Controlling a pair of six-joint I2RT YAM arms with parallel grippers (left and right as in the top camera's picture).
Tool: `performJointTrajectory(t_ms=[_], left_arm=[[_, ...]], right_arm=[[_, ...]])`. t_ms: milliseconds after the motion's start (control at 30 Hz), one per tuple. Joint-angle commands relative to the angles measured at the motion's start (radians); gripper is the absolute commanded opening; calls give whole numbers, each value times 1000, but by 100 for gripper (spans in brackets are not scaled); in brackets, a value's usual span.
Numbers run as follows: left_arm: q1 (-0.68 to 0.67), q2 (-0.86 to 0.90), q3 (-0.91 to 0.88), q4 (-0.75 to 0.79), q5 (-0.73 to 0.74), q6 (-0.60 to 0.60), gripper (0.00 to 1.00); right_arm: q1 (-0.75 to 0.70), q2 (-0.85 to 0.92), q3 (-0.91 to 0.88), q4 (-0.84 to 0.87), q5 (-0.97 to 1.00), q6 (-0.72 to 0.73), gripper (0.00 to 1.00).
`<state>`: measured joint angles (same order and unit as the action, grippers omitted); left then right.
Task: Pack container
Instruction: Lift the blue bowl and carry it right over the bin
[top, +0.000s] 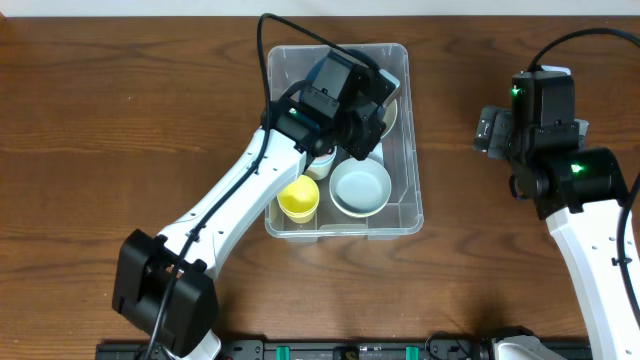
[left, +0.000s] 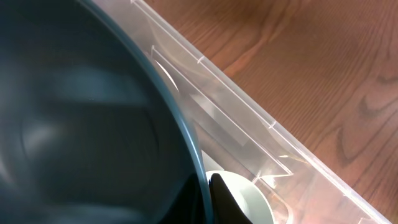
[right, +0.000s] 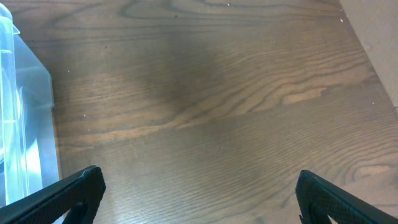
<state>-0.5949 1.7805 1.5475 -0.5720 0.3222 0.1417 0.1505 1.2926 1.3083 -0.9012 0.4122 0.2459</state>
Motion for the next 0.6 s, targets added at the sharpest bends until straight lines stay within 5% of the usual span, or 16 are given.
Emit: performJointTrajectory(t_ms=[0, 567], left_arm=[[0, 33, 8, -14, 6, 9, 6], [1, 28, 8, 10, -4, 42, 6]], right_arm=[[-6, -10, 15, -2, 10, 8, 99], [-6, -10, 15, -2, 10, 8, 99]])
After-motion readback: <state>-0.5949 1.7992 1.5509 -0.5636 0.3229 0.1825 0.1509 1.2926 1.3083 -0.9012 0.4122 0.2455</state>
